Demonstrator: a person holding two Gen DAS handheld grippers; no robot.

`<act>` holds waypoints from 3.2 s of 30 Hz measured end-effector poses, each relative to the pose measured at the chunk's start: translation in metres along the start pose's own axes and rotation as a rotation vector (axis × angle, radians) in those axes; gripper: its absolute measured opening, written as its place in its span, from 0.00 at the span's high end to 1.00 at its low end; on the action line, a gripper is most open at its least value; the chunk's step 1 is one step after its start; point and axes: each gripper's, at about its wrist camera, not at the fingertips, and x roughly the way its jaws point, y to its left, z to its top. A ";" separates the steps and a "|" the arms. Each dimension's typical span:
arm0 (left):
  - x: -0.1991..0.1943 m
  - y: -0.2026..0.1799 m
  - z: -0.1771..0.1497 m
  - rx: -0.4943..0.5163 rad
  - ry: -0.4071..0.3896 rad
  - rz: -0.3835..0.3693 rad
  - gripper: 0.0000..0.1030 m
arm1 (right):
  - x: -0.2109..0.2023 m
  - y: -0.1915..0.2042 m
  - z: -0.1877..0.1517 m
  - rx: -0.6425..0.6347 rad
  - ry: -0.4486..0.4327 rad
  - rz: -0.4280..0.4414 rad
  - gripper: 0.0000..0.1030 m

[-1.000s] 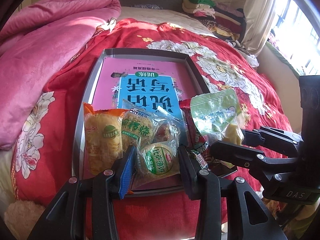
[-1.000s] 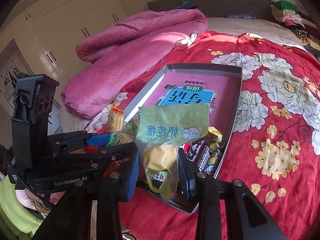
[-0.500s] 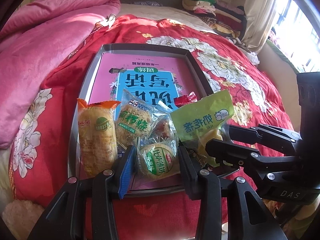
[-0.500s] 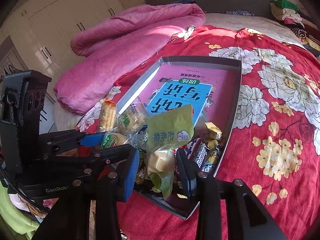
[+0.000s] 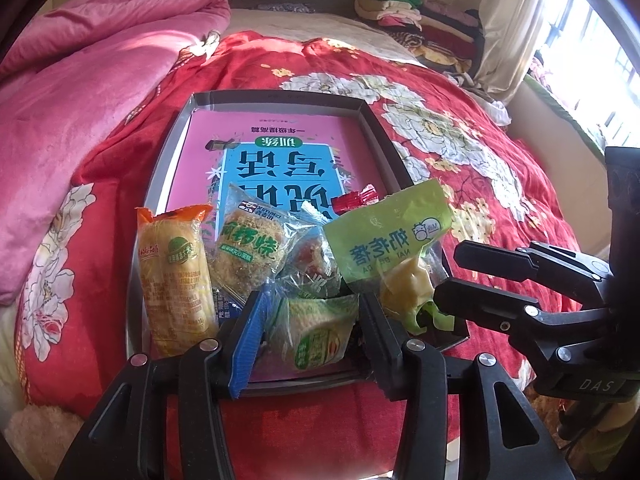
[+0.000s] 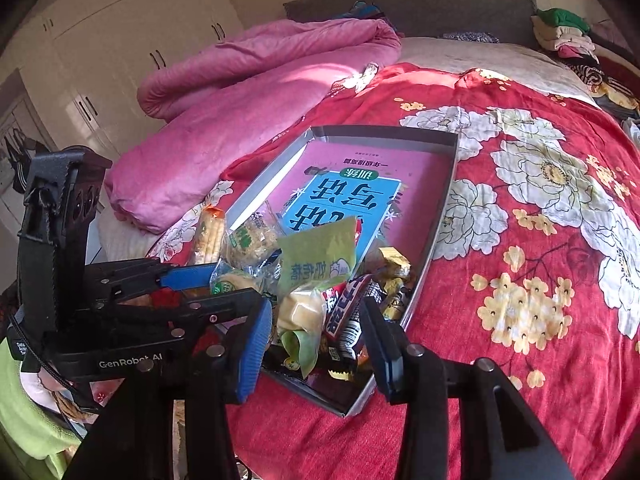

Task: Organize snacks

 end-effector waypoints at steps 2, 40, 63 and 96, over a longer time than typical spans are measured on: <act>-0.001 0.000 0.000 0.001 -0.002 0.001 0.51 | 0.000 0.001 -0.001 -0.005 0.003 -0.002 0.56; -0.076 -0.033 0.000 0.012 -0.156 0.047 0.22 | -0.083 0.018 0.000 -0.081 -0.242 -0.140 0.22; -0.089 -0.046 -0.052 -0.084 -0.061 0.054 0.22 | -0.122 0.039 -0.052 -0.045 -0.188 -0.160 0.01; -0.094 -0.044 -0.052 -0.083 -0.072 0.054 0.22 | -0.121 0.041 -0.051 -0.055 -0.188 -0.187 0.01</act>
